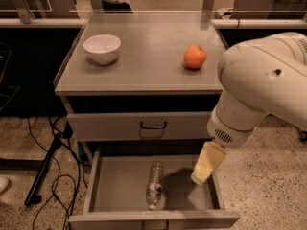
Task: Pick water bottle from middle drawer and place on counter
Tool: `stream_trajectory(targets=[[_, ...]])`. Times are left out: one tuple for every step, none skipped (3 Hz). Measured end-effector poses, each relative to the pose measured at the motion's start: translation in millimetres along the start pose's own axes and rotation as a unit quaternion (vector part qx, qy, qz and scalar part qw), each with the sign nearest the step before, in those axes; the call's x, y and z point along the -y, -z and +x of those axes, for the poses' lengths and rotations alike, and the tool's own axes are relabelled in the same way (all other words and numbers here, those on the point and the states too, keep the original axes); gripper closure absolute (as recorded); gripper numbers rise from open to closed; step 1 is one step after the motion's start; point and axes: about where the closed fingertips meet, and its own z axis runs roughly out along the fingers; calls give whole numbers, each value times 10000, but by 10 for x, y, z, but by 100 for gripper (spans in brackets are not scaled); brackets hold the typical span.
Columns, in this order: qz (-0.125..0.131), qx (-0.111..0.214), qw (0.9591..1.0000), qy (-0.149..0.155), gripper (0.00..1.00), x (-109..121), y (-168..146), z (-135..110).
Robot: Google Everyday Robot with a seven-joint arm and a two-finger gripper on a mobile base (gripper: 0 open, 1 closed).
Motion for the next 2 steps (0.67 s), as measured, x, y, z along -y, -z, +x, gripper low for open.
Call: stream_trajectory(targets=[[-288,-131,9991,-268,0,-219,-277,-23],[-420,-157,9972,-595,0,-339,-517,-83]])
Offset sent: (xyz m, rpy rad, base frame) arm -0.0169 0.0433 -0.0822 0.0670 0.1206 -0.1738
